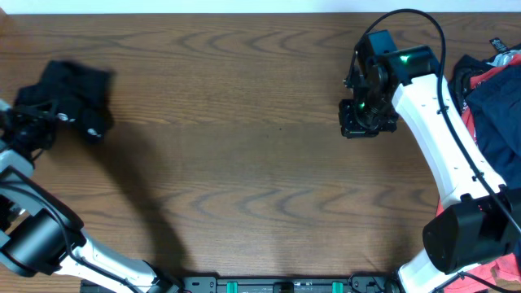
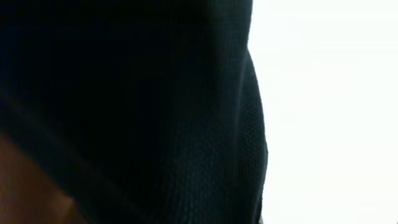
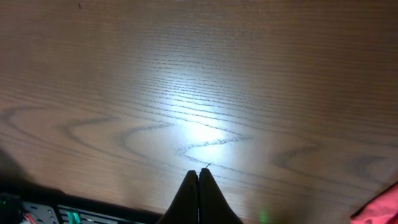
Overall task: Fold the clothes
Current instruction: 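Carry the folded shirt to the table's far-left corner and lower it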
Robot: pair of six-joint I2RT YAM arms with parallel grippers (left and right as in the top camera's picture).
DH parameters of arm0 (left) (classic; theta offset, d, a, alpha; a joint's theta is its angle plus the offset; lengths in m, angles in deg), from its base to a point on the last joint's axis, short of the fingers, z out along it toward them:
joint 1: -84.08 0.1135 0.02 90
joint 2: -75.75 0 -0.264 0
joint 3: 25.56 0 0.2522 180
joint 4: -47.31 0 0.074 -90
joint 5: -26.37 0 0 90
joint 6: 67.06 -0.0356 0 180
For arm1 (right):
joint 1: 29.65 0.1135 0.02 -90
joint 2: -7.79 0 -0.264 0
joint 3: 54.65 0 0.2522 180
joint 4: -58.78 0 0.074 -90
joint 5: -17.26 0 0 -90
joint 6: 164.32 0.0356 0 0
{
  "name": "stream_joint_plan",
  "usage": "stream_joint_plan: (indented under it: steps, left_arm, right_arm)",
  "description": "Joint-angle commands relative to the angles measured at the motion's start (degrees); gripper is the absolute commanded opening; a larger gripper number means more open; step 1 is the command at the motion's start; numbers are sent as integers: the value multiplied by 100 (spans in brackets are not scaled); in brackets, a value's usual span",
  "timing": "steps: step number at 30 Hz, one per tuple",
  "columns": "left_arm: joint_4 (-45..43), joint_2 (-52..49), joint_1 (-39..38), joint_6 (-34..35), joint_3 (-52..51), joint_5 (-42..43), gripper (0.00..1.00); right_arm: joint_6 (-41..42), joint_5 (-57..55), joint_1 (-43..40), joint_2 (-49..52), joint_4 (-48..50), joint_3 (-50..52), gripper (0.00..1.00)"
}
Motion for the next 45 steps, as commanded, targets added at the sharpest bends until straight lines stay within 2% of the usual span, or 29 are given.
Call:
stream_joint_plan:
  steps: [1,8,17,19,22,28,31,36,40,41,42,44,45]
  left_arm:
    - [-363,164,-48,-26,210,472,6]
    - [-1274,164,-68,-26,461,417,6]
    - [-1128,149,-63,-85,546,-573,6]
    - [-802,142,-61,-66,544,-927,6]
    - [229,138,-35,238,544,-1589,6]
    - [1757,122,-26,516,544,-1690,6]
    - [2249,122,-24,872,544,-2048,6]
    - [2964,122,48,1631,544,-2063,6]
    - [3025,122,50,1646,544,-2004,6]
    - [3021,122,61,1646,544,-1937,17]
    - [3016,122,76,1646,544,-1862,34]
    - [3003,122,94,1646,544,-1753,58]
    - [3005,129,98,1646,544,-1700,61]
  right_arm:
    - [-122,85,105,-4,-31,9,1]
    - [-350,455,129,-4,-157,9,1]
    - [-361,719,129,-7,-319,9,1]
    - [-361,748,129,-7,-363,9,1]
    - [-361,748,129,-4,-450,9,1]
    - [-361,750,129,-7,-490,9,1]
    - [-363,769,129,-4,-514,9,1]
    - [-476,793,129,-7,-535,9,1]
    - [-584,791,129,-4,-535,9,1]
    - [-605,791,129,-7,-535,9,2]
    - [-621,791,129,-4,-538,9,6]
    - [-667,791,129,-7,-533,9,21]
    - [-667,791,129,-4,-533,9,27]
